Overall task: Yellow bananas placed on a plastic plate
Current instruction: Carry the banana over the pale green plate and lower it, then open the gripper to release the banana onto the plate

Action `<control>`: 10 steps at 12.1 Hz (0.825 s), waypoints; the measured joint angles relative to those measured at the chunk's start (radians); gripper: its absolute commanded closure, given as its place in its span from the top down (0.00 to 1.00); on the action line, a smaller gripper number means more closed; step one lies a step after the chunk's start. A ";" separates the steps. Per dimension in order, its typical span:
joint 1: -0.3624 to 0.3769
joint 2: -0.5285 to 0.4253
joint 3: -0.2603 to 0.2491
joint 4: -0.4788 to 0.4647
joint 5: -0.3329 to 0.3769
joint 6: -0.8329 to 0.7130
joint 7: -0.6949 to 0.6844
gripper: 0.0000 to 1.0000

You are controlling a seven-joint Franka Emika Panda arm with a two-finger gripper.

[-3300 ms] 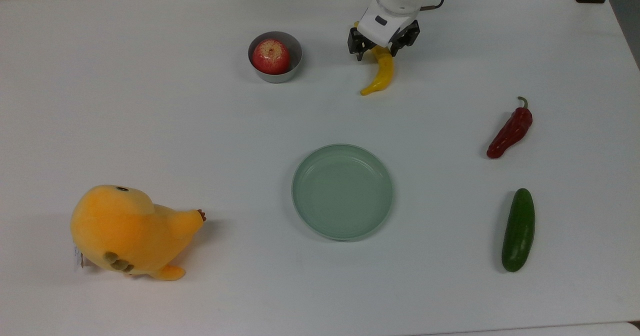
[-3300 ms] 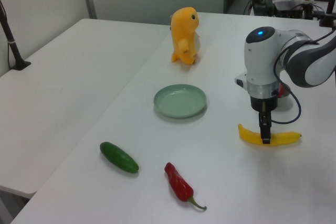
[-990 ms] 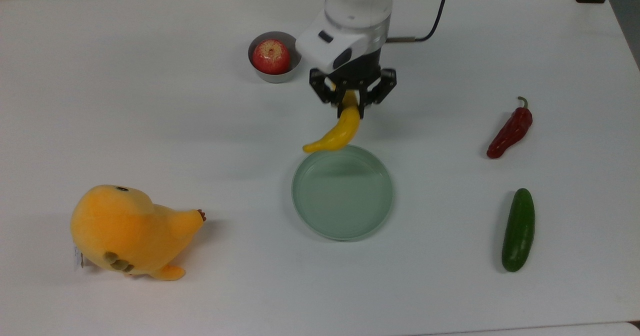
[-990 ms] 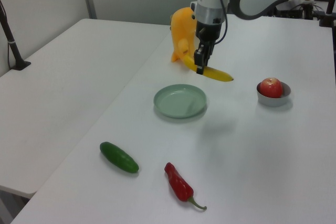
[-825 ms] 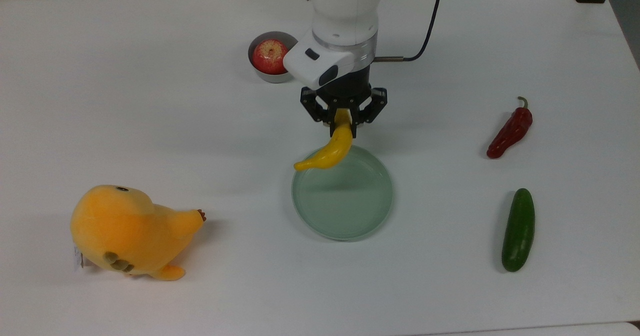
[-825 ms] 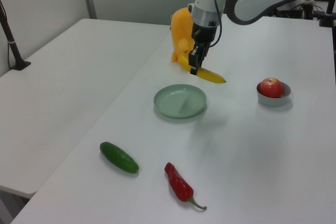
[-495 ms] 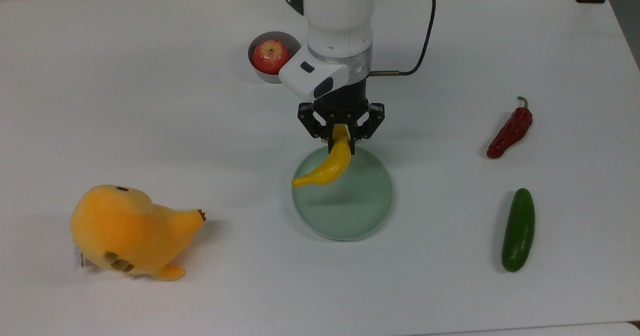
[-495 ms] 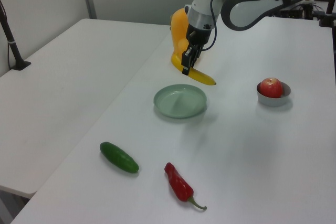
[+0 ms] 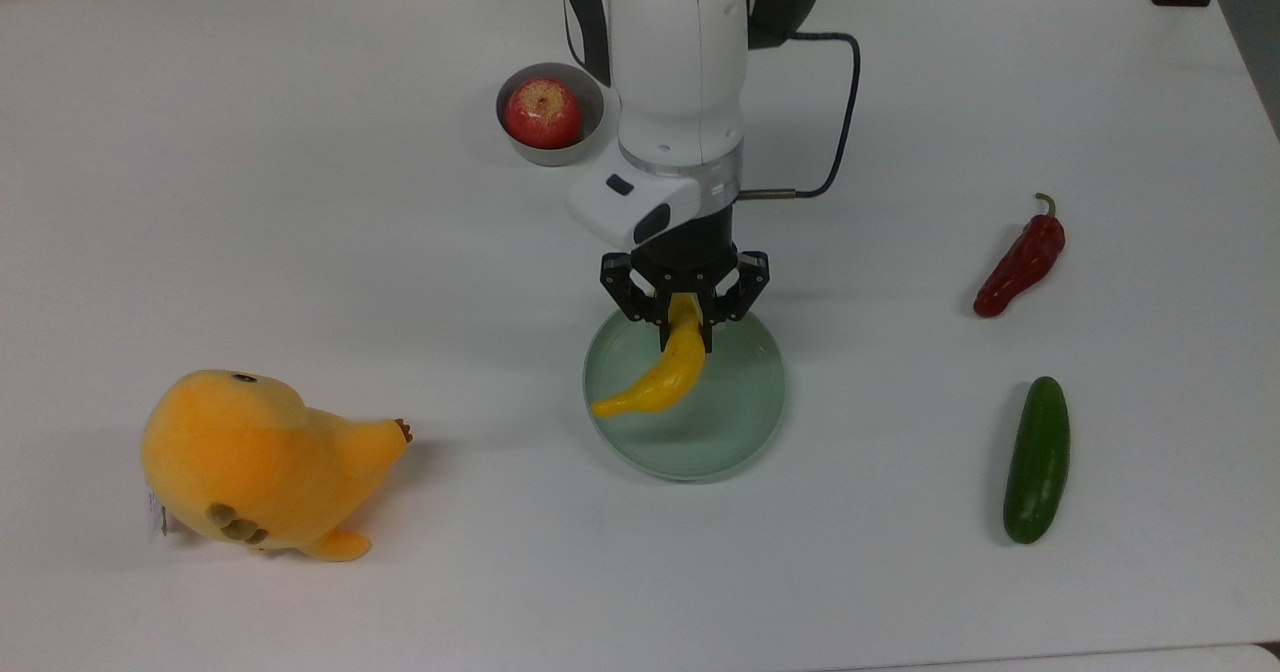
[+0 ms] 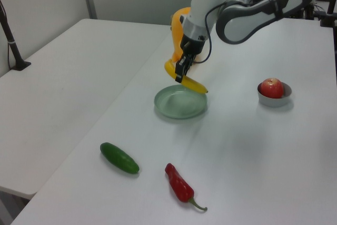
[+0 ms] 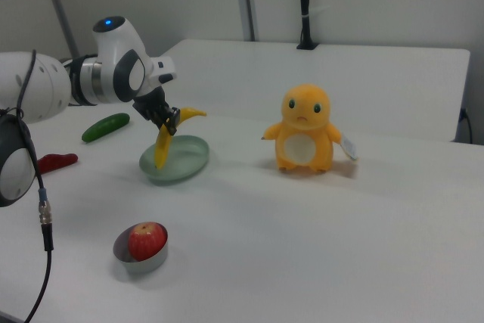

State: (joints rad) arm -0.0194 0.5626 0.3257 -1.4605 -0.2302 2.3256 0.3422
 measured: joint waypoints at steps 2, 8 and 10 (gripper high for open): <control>0.009 0.022 0.000 0.002 -0.007 0.004 0.000 0.14; 0.022 0.053 0.000 0.009 -0.024 0.024 0.000 0.37; 0.023 0.054 -0.001 0.009 -0.026 0.026 0.000 0.71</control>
State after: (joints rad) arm 0.0032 0.6168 0.3249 -1.4513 -0.2565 2.3514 0.3422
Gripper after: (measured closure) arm 0.648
